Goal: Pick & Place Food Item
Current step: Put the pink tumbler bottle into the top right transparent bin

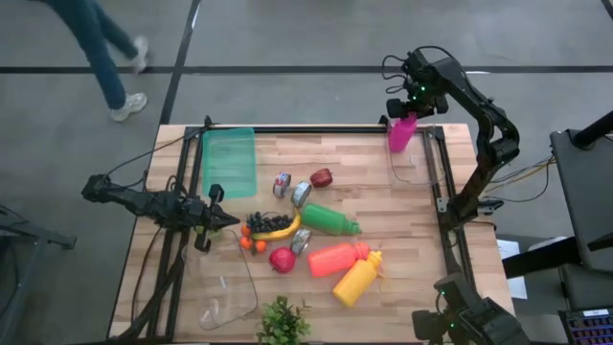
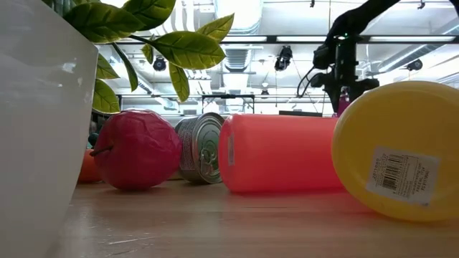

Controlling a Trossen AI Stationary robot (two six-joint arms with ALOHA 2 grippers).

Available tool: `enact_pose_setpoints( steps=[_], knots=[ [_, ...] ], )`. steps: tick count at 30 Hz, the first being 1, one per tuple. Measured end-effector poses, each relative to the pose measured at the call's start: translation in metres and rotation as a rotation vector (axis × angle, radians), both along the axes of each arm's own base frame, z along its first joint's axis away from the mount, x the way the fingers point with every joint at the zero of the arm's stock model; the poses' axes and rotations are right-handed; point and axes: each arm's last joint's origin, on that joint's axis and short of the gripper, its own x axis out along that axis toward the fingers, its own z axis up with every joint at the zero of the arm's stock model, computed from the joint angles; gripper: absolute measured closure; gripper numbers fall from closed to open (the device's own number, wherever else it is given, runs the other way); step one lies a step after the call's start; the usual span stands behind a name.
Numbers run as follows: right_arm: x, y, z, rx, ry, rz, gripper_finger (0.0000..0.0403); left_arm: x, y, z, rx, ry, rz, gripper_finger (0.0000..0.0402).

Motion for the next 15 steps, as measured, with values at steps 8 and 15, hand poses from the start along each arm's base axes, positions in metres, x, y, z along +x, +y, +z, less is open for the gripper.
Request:
enact_pose_setpoints(
  steps=[8, 15],
  knots=[
    [0.0001, 0.0007, 0.0, 0.005, 0.003, 0.005, 0.0197, 0.0, 0.0, -0.0001, 0.0, 0.0, 0.0, 0.0402],
    [-0.0014, 0.0037, -0.0005, 0.036, 0.017, 0.005, 0.0197, 0.0, 0.0, 0.0, 0.0, 0.0, 0.0, 0.0402]
  ],
)
